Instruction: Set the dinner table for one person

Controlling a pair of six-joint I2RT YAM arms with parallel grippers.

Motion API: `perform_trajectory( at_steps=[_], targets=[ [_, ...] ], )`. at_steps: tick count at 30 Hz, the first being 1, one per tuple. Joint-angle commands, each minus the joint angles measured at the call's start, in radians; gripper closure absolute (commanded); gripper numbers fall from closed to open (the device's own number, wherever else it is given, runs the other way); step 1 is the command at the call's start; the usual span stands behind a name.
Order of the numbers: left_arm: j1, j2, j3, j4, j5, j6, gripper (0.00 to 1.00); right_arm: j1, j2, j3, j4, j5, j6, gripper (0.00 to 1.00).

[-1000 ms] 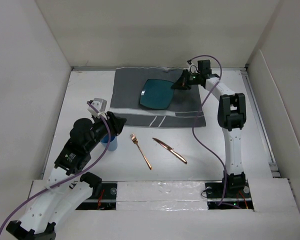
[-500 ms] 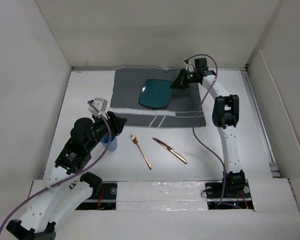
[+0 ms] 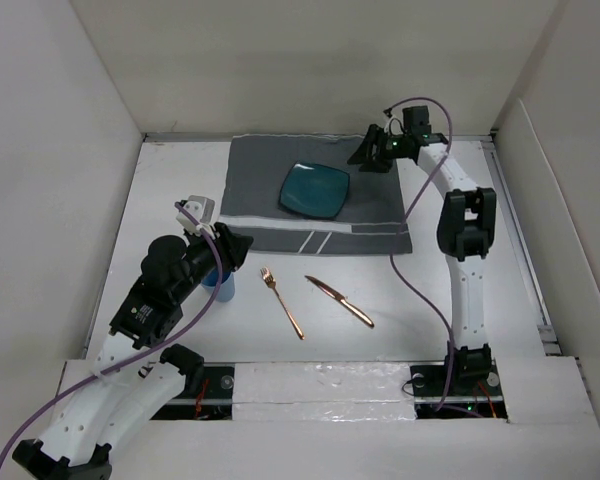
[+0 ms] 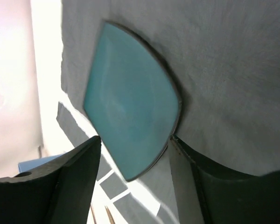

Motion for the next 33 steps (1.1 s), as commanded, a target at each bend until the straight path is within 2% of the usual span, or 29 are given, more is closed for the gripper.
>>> perform_trajectory(
  at_steps=[1,3,4,5,6,7,8,9,10,13,14,17,18,19,20,21,22,23,25,33],
  targets=[
    [0.005,-0.014,0.021,0.041,-0.023,-0.004,0.69,-0.026,-0.225,-0.016,0.033,0.14,-0.085,0.35],
    [0.005,-0.03,0.02,0.042,-0.063,-0.017,0.69,-0.026,-0.328,-0.07,0.048,0.204,-0.106,0.36],
    [0.005,-0.049,0.021,0.038,-0.082,-0.021,0.69,-0.015,-0.369,-0.142,0.065,0.233,-0.117,0.46],
    [0.005,-0.06,0.021,0.035,-0.123,-0.027,0.71,-0.003,-0.406,-0.182,0.112,0.236,-0.125,0.58],
    [0.005,-0.074,0.021,0.032,-0.175,-0.04,0.73,0.014,-0.485,-0.226,0.143,0.236,-0.128,0.9],
    [0.005,-0.106,0.021,0.027,-0.207,-0.049,0.76,0.067,-0.525,-0.315,0.169,0.242,-0.14,1.0],
    [0.005,-0.126,0.018,0.027,-0.235,-0.057,0.9,0.103,-0.559,-0.357,0.212,0.254,-0.151,1.0],
    [0.005,-0.144,0.018,0.03,-0.291,-0.064,0.97,0.144,-0.622,-0.393,0.234,0.273,-0.162,1.0],
    [0.005,-0.18,0.015,0.024,-0.321,-0.078,1.0,0.236,-0.651,-0.455,0.245,0.329,-0.189,1.0],
    [0.005,-0.246,0.011,0.012,-0.411,-0.099,1.0,0.38,-0.733,-0.542,0.304,0.444,-0.203,1.0],
    [0.005,-0.263,0.009,0.012,-0.454,-0.104,1.0,0.469,-0.745,-0.59,0.336,0.468,-0.205,1.0],
    [0.005,-0.326,0.004,0.004,-0.51,-0.13,1.0,0.629,-0.753,-0.606,0.355,0.547,-0.205,1.0],
    [0.005,-0.355,0.004,0.001,-0.542,-0.133,0.97,0.664,-0.745,-0.595,0.349,0.57,-0.205,0.86],
    [0.005,-0.37,0.0,0.001,-0.55,-0.138,0.9,0.698,-0.733,-0.578,0.337,0.615,-0.203,0.73],
    [0.005,-0.385,-0.003,0.004,-0.559,-0.142,0.86,0.732,-0.697,-0.554,0.293,0.636,-0.206,0.64],
    [0.005,-0.408,-0.008,0.007,-0.569,-0.144,0.83,0.788,-0.672,-0.494,0.265,0.652,-0.211,0.48],
    [0.005,-0.416,-0.011,0.01,-0.573,-0.144,0.73,0.815,-0.644,-0.462,0.236,0.681,-0.228,0.44],
    [0.005,-0.425,-0.009,0.006,-0.579,-0.147,0.71,0.859,-0.568,-0.408,0.172,0.722,-0.241,0.42],
    [0.005,-0.43,-0.011,0.01,-0.576,-0.146,0.68,0.892,-0.548,-0.365,0.156,0.756,-0.245,0.42],
    [0.005,-0.425,-0.015,0.03,-0.528,-0.127,0.67,0.945,-0.371,-0.228,0.068,0.744,-0.248,0.44]
  ],
)
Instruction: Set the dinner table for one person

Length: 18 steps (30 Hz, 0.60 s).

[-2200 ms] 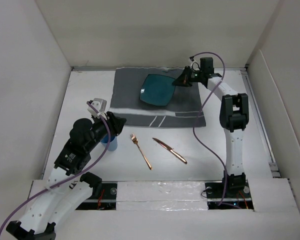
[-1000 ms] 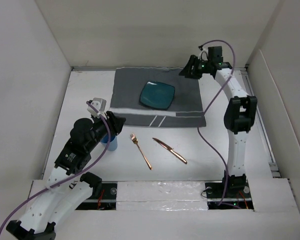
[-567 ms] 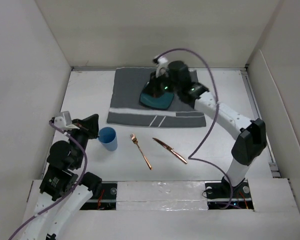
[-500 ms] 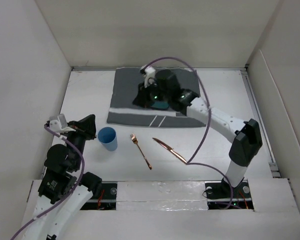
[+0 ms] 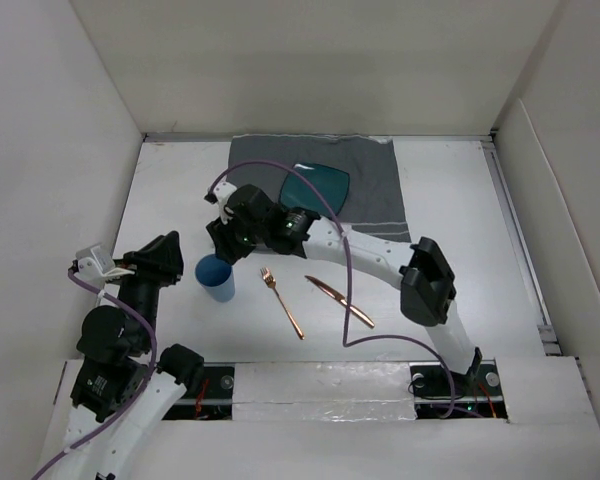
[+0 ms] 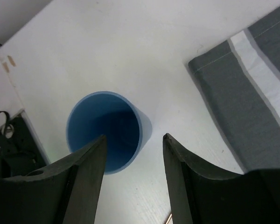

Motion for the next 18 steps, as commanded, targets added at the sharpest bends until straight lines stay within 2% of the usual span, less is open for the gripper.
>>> perform_trajectory(
  at_steps=[1,6,9,14,18],
  targets=[
    [0.005,-0.003,-0.007,0.047,0.013,0.008,0.67,0.008,0.061,0.089,-0.059,0.053,-0.016,0.45],
    [0.005,-0.01,-0.011,0.052,0.021,0.009,0.67,0.02,0.118,0.14,-0.063,0.11,0.002,0.56],
    [0.005,-0.013,-0.011,0.056,0.042,0.012,0.67,0.02,0.127,0.173,-0.04,0.147,0.037,1.0],
    [0.005,-0.007,-0.012,0.05,0.042,0.014,0.67,-0.014,0.016,0.15,0.031,0.179,0.055,1.0],
    [0.005,-0.01,-0.015,0.057,0.048,0.017,0.67,-0.151,-0.115,0.089,0.046,0.196,0.045,1.0]
  ],
)
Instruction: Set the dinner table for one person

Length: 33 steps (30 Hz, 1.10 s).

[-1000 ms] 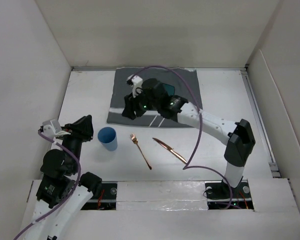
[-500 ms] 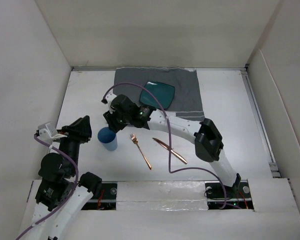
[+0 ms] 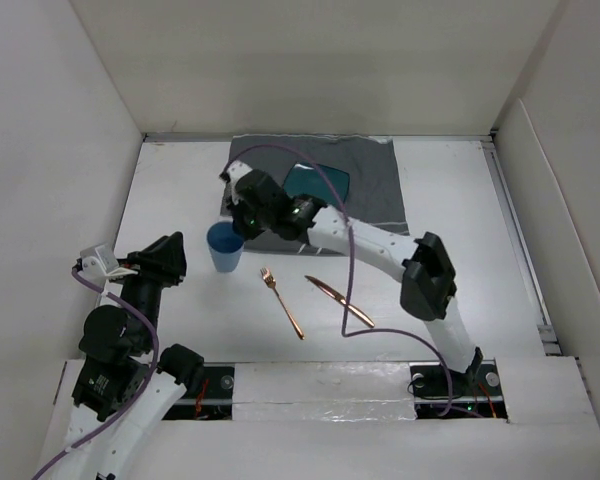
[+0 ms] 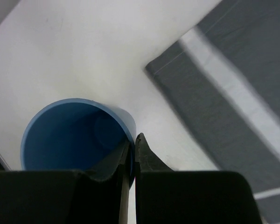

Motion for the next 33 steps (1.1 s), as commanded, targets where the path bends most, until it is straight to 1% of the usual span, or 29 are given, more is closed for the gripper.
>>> perform_trajectory(
  at_steps=[1,3,4,7,8,9,10,11,14,15,17,25,33],
  targets=[
    [0.005,-0.007,-0.004,0.051,0.02,0.016,0.67,-0.192,-0.2,-0.009,0.105,0.058,-0.004,1.0],
    [0.005,-0.011,-0.01,0.068,0.052,0.023,0.65,-0.282,-0.208,0.001,0.082,0.082,-0.015,1.0],
    [0.005,-0.013,-0.015,0.077,0.064,0.026,0.62,-0.375,-0.203,0.024,0.054,0.085,-0.018,1.0],
    [0.005,-0.002,-0.018,0.082,0.087,0.032,0.55,-0.496,-0.171,0.039,0.065,0.095,-0.019,1.0],
    [0.005,-0.001,-0.016,0.082,0.095,0.032,0.55,-0.564,-0.154,0.071,0.065,0.092,-0.019,1.0],
    [0.005,-0.001,-0.019,0.083,0.097,0.034,0.54,-0.595,-0.133,0.099,0.054,0.081,-0.016,1.0],
    [0.005,0.001,-0.019,0.085,0.097,0.037,0.55,-0.626,-0.073,0.139,0.012,0.082,-0.016,1.0],
    [0.005,0.008,-0.021,0.088,0.095,0.037,0.54,-0.675,-0.042,0.23,-0.007,0.084,-0.015,1.0],
    [0.005,0.018,-0.019,0.082,0.1,0.039,0.54,-0.737,0.097,0.383,-0.099,0.092,-0.016,1.0],
    [0.005,0.019,-0.021,0.088,0.103,0.039,0.54,-0.772,0.128,0.468,-0.121,0.079,-0.016,1.0],
    [0.005,0.033,-0.018,0.093,0.103,0.042,0.54,-0.825,0.209,0.547,-0.153,0.078,-0.019,1.0],
    [0.005,0.068,-0.016,0.094,0.121,0.046,0.54,-0.893,0.272,0.515,-0.144,0.075,-0.025,1.0],
    [0.005,0.097,-0.013,0.102,0.126,0.048,0.54,-0.904,0.332,0.53,-0.138,0.075,-0.028,1.0]
  ],
)
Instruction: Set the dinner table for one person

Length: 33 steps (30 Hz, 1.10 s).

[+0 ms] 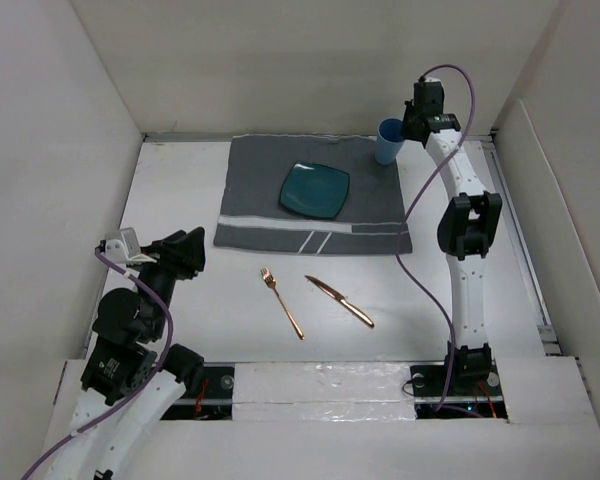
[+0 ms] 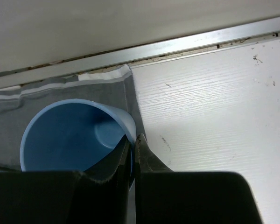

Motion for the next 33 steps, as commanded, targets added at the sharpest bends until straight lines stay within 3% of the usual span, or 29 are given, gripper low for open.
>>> perform_trajectory(
  at_steps=[1,11,12,13,17,22,26,27,29,30,31,32,33],
  targets=[
    [0.005,0.022,0.004,0.05,0.009,0.016,0.54,0.006,0.026,0.047,0.033,-0.001,-0.014,1.0],
    [0.005,0.037,0.005,0.052,0.016,0.014,0.54,-0.003,0.038,0.021,0.023,0.037,-0.027,0.98],
    [0.005,0.039,0.005,0.052,0.015,0.014,0.54,-0.003,0.032,0.001,0.04,0.039,-0.027,0.93],
    [0.005,0.043,0.005,0.05,0.016,0.014,0.54,-0.012,0.024,-0.002,0.045,0.039,-0.025,0.78],
    [0.005,0.043,0.007,0.05,0.018,0.014,0.54,-0.012,-0.038,-0.017,0.052,0.002,-0.014,0.5],
    [0.005,0.042,0.007,0.052,0.021,0.014,0.54,-0.012,-0.156,-0.063,0.091,-0.07,-0.008,0.41],
    [0.005,0.037,0.007,0.047,0.025,0.013,0.54,-0.001,-0.285,-0.164,0.105,-0.122,0.004,0.4],
    [0.005,0.034,0.007,0.049,0.025,0.013,0.54,-0.001,-0.324,-0.215,0.132,-0.133,0.004,0.42],
    [0.005,0.031,0.007,0.044,0.022,0.013,0.55,0.022,-0.494,-0.371,0.213,-0.15,0.004,0.64],
    [0.005,0.025,0.008,0.041,0.028,0.013,0.59,0.066,-0.687,-0.674,0.371,-0.199,0.004,0.98],
    [0.005,0.025,0.008,0.041,0.028,0.011,0.59,0.066,-0.689,-0.677,0.373,-0.199,0.004,0.99],
    [0.005,0.025,0.005,0.044,0.03,0.013,0.68,0.086,-0.751,-0.78,0.464,-0.223,0.013,1.0],
    [0.005,0.022,0.005,0.047,0.035,0.013,0.79,0.133,-0.814,-0.991,0.512,-0.237,0.018,1.0]
  ],
)
